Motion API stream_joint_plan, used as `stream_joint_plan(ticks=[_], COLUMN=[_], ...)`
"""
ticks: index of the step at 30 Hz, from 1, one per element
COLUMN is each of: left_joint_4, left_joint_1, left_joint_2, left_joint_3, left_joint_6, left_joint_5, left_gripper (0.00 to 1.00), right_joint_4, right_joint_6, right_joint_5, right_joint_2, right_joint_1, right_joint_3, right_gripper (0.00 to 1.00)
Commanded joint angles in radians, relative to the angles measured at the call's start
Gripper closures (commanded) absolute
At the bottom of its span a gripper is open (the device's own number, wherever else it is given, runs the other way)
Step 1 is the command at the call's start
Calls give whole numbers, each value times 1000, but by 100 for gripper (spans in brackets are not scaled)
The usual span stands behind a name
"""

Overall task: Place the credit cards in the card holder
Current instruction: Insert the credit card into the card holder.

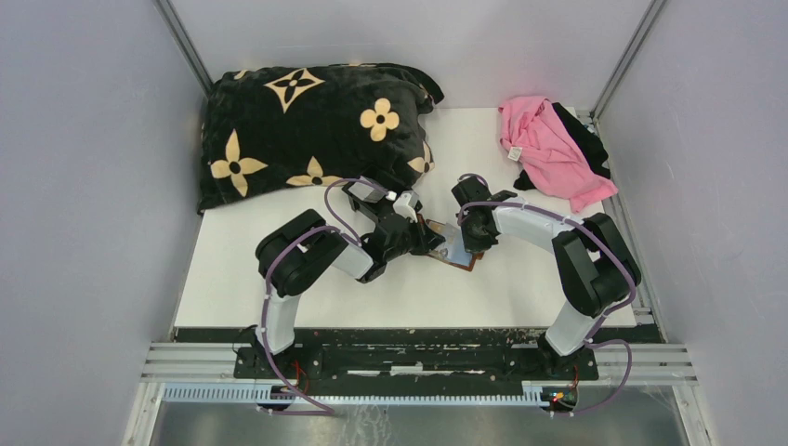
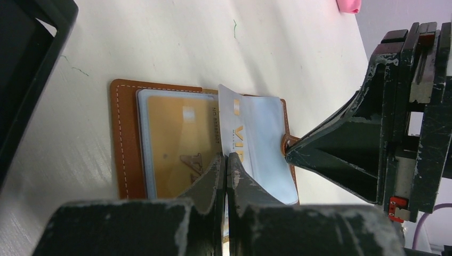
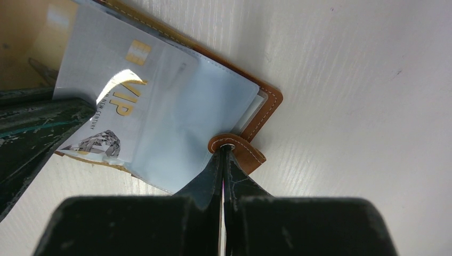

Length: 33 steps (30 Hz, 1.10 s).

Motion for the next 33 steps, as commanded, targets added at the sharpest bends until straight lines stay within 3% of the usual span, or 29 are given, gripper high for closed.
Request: stream_joint_plan(ticks=[1, 10, 22, 26, 33], left_joint_4=[-140, -99, -150, -187, -275], left_joint_1=[-27, -27, -66, -95, -130], left_joint_2=[62, 77, 81, 79, 30], left_joint_3=[-18, -26, -1, 18, 23], left_joint_6=[-41, -141, -157, -149, -137], left_joint_5=[75, 95, 101, 103, 56], left_gripper=[97, 97, 97, 88, 62], right_joint_4=[84, 96, 96, 91, 90], right_joint_6=[19, 24, 31, 31, 35], right_joint_5=[-56, -61, -79, -80, -87], right_joint_2=[89, 87, 85, 83, 73], right_joint_1=[11, 11, 11, 10, 11], right_joint_3=[-56, -70, -62, -53, -49], right_gripper=[99, 99, 99, 99, 99])
